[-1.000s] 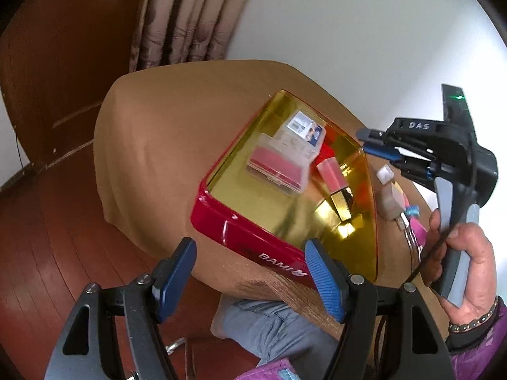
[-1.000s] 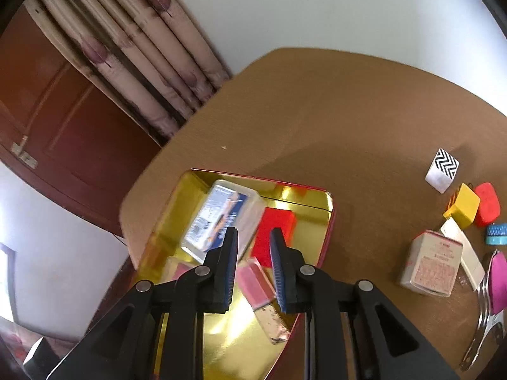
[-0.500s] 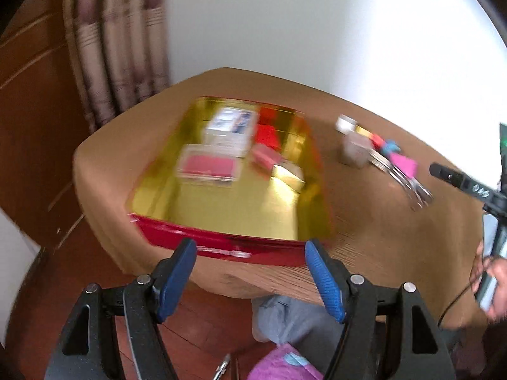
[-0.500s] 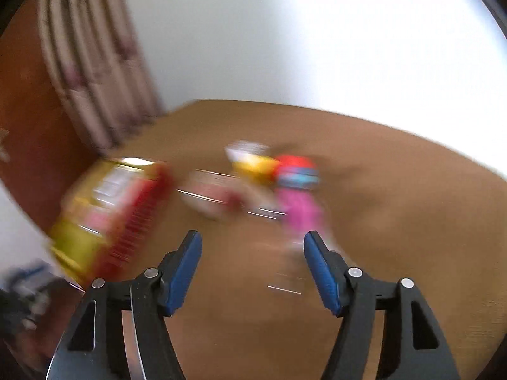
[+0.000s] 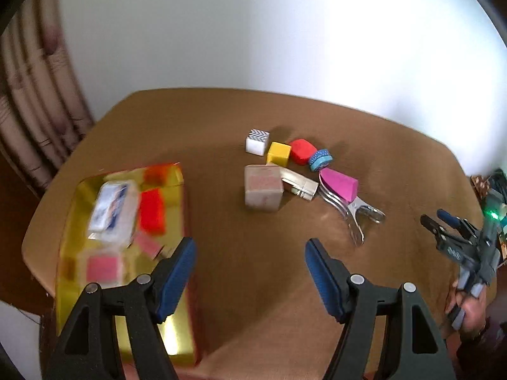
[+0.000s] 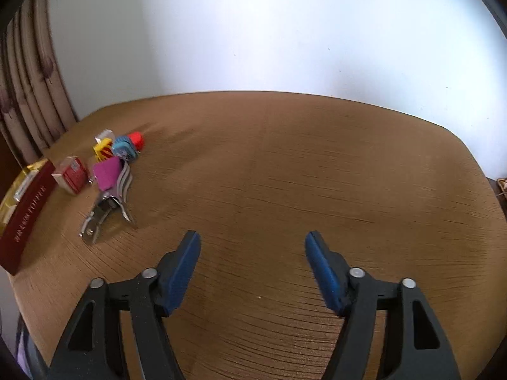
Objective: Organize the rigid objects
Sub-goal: 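Move the left gripper to the beige cardboard box and grasp it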
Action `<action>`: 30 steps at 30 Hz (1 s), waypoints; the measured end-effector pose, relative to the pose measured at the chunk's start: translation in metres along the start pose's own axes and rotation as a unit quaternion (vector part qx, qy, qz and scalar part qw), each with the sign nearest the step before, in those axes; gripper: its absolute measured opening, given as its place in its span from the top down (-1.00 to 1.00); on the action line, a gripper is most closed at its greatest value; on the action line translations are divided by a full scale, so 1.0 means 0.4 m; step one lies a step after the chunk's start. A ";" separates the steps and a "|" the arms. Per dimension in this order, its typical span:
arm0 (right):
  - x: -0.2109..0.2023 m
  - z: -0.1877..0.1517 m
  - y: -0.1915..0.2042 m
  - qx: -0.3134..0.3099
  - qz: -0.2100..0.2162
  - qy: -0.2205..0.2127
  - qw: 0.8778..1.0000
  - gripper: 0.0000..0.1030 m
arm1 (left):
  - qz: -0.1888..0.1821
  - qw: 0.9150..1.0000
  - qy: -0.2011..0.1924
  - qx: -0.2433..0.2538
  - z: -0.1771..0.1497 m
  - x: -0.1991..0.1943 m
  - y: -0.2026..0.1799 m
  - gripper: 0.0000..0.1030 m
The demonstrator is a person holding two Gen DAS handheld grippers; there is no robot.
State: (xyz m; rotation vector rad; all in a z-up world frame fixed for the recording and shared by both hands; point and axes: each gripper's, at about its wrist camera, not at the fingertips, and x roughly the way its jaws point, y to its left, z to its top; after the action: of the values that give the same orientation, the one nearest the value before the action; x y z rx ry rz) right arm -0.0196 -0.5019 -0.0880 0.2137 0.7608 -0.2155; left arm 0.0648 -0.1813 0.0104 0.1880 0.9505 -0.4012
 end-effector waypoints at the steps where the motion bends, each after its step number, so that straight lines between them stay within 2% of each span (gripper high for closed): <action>1: 0.001 0.001 -0.001 -0.002 0.005 0.000 1.000 -0.41 | 0.002 1.000 0.005 0.008 0.019 0.024 -0.013 -0.42; 5: 0.000 -0.005 -0.006 -0.001 0.029 0.000 1.000 -0.52 | 0.010 0.999 0.021 0.032 0.067 0.110 -0.050 -0.42; 10: 0.015 -0.002 0.018 0.003 0.059 0.003 0.998 -0.58 | 0.001 0.999 0.034 0.021 0.095 0.184 -0.045 -0.42; 16: 0.008 -0.004 0.018 0.002 0.071 0.004 0.997 -0.64 | 0.002 0.998 0.063 0.017 0.120 0.255 -0.043 -0.42; 29: 0.013 -0.007 0.024 0.002 0.081 0.017 0.997 -0.72 | 0.023 0.996 0.086 0.013 0.121 0.350 -0.033 -0.41; 30: 0.011 -0.009 0.023 0.002 0.082 0.017 0.996 -0.72 | 0.021 0.996 0.083 0.012 0.118 0.352 -0.031 -0.32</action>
State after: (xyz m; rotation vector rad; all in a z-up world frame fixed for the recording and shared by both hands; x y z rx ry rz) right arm -0.0165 -0.4928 -0.0925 0.2838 0.7727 -0.0584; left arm 0.1677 -0.2433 -0.0778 0.2658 1.1041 -0.3625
